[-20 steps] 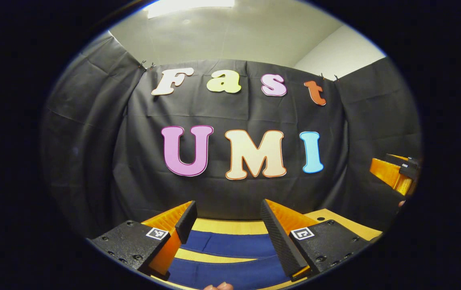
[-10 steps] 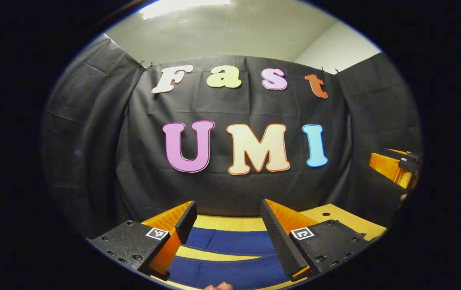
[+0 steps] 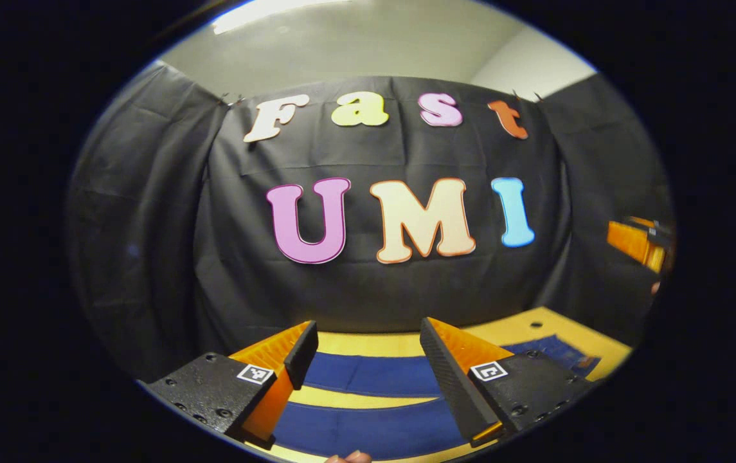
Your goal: Grasp the waist and the cuffs of the jeans and fold them to make the two legs overlap; first hold the waist and fold one-third of the jeans toward the cuffs, then hold the cuffs and fold the remaining one-third in the same direction to finish folding.
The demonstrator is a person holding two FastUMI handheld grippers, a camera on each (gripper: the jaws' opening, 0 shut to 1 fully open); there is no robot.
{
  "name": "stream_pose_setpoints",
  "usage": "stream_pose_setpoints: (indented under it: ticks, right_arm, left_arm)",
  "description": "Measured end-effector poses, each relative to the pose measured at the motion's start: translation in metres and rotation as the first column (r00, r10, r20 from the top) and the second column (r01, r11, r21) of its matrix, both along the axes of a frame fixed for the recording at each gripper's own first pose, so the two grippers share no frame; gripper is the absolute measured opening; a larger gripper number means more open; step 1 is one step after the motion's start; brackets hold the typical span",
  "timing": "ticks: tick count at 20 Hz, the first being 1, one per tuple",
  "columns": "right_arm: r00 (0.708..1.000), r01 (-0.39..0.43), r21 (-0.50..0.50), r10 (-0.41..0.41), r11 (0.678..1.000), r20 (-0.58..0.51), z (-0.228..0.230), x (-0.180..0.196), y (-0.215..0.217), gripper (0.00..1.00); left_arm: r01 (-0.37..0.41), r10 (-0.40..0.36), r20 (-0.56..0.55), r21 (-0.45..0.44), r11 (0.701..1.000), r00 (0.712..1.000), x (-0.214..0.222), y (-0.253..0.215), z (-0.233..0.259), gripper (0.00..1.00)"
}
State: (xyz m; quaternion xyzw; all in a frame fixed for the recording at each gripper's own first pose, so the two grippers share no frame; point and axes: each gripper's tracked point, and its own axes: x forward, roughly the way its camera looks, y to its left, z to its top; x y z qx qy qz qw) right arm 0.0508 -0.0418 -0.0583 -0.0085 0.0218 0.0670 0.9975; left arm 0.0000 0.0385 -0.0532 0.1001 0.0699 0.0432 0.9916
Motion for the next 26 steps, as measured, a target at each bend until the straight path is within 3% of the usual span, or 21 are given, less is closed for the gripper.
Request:
stream_pose_setpoints:
  ticks: [2, 4, 5, 7, 11, 15, 20, 24, 26]
  right_arm:
    - [1.000, -0.009, 0.013, 0.009, 1.000, -0.004, -0.009, 0.000, -0.005, 0.96]
    - [1.000, -0.011, 0.018, 0.012, 1.000, -0.024, -0.023, 0.000, -0.008, 0.96]
    - [0.999, -0.010, 0.020, 0.010, 1.000, -0.039, -0.031, 0.000, -0.008, 0.96]
    - [0.998, -0.010, 0.026, 0.012, 1.000, -0.059, -0.042, 0.001, -0.005, 0.96]
    - [0.996, -0.009, -0.005, 0.009, 1.000, -0.089, -0.058, 0.013, 0.006, 0.98]
    - [0.994, 0.019, -0.029, -0.022, 0.999, -0.111, -0.070, 0.020, 0.015, 0.98]
    - [0.986, 0.036, -0.086, -0.049, 0.996, -0.157, -0.093, 0.023, 0.019, 1.00]
    - [0.979, 0.067, -0.100, -0.085, 0.993, -0.185, -0.107, 0.025, 0.011, 0.99]
    - [0.977, 0.082, -0.107, -0.102, 0.991, -0.188, -0.109, 0.026, 0.005, 1.00]
  left_arm:
    - [-0.017, 0.023, -0.058, 0.104, 0.994, 0.998, -0.015, 0.029, -0.011, 1.00]
    - [-0.037, 0.062, -0.142, 0.176, 0.984, 0.988, -0.035, 0.058, -0.035, 0.95]
    - [-0.039, 0.080, -0.188, 0.211, 0.977, 0.979, -0.045, 0.071, -0.049, 1.00]
    - [-0.005, 0.097, -0.297, 0.298, 0.955, 0.950, -0.065, 0.093, -0.084, 0.95]
    - [0.115, 0.093, -0.453, 0.410, 0.905, 0.886, -0.084, 0.132, -0.139, 0.96]
    - [0.213, 0.114, -0.593, 0.453, 0.866, 0.797, -0.104, 0.173, -0.188, 0.95]
    - [0.345, 0.180, -0.730, 0.507, 0.790, 0.659, -0.132, 0.217, -0.233, 0.95]
    - [0.509, 0.218, -0.798, 0.541, 0.670, 0.562, -0.149, 0.240, -0.259, 0.96]
    - [0.561, 0.231, -0.816, 0.542, 0.626, 0.530, -0.153, 0.248, -0.269, 0.96]
